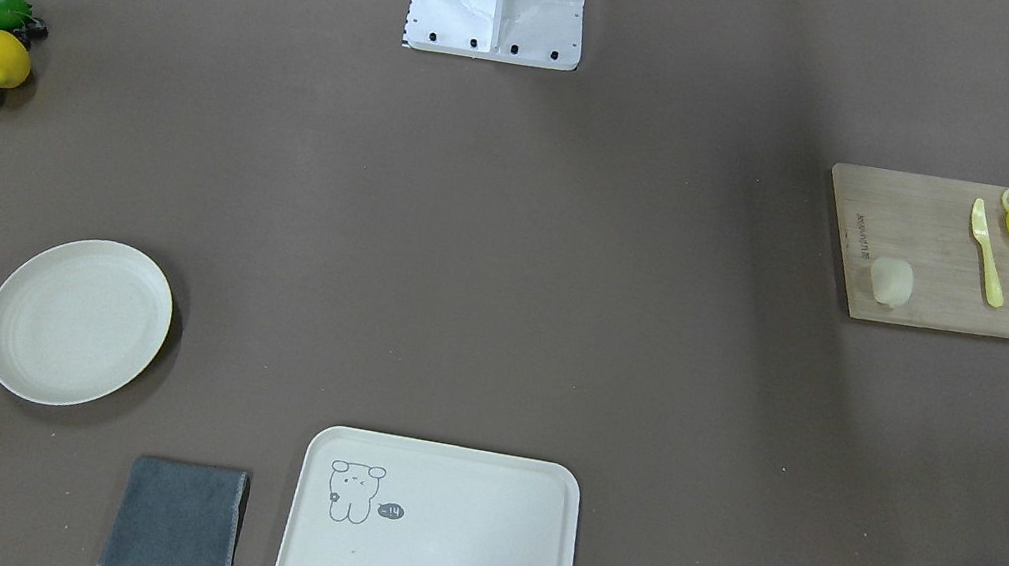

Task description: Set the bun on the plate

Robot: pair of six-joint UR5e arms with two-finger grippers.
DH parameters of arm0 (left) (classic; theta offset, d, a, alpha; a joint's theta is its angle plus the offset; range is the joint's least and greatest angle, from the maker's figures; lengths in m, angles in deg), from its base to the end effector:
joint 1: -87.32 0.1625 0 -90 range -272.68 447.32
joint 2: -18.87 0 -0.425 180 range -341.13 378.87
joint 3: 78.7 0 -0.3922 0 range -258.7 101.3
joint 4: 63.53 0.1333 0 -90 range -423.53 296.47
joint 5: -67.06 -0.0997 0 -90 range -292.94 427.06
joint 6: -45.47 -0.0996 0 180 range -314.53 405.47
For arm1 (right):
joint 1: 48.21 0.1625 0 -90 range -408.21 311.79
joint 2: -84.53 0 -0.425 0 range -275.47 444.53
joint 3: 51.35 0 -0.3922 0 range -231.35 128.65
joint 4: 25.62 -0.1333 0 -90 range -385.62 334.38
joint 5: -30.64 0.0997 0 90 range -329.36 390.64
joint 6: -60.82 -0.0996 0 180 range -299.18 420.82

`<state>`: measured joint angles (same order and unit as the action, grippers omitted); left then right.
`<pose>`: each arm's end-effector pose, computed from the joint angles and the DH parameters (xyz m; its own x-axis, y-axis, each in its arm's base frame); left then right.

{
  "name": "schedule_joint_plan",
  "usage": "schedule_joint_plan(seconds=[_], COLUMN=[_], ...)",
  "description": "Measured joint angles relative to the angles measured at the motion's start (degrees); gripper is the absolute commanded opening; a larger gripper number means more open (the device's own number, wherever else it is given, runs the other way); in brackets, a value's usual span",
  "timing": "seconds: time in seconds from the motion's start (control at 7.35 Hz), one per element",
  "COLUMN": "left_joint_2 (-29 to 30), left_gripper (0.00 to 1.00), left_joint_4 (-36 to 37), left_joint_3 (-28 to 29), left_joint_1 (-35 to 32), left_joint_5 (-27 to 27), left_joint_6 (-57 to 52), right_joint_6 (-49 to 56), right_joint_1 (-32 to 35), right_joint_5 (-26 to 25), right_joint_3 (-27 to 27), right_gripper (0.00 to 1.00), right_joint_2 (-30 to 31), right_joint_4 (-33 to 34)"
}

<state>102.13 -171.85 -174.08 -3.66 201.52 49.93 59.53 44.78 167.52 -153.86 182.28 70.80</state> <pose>-0.0714 -0.4572 0.6328 0.7137 0.1171 -0.6906 0.0721 0.9684 0.2387 0.0830 -0.4275 0.6220 0.6801 0.0792 0.7288 -0.0675 0.9967 -0.0454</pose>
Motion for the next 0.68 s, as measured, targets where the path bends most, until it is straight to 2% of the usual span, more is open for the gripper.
schedule_joint_plan(seconds=[0.68], left_joint_2=[-0.62], left_gripper=[0.98], left_joint_4=[-0.09], left_joint_3=[-0.14], left_joint_1=[0.04], left_joint_5=[-0.07], left_joint_6=[0.09], right_joint_6=[-0.1], right_joint_1=[-0.1], right_joint_5=[0.14], right_joint_3=[-0.26], right_gripper=[1.0], right_joint_2=[-0.37], right_joint_4=[0.09])
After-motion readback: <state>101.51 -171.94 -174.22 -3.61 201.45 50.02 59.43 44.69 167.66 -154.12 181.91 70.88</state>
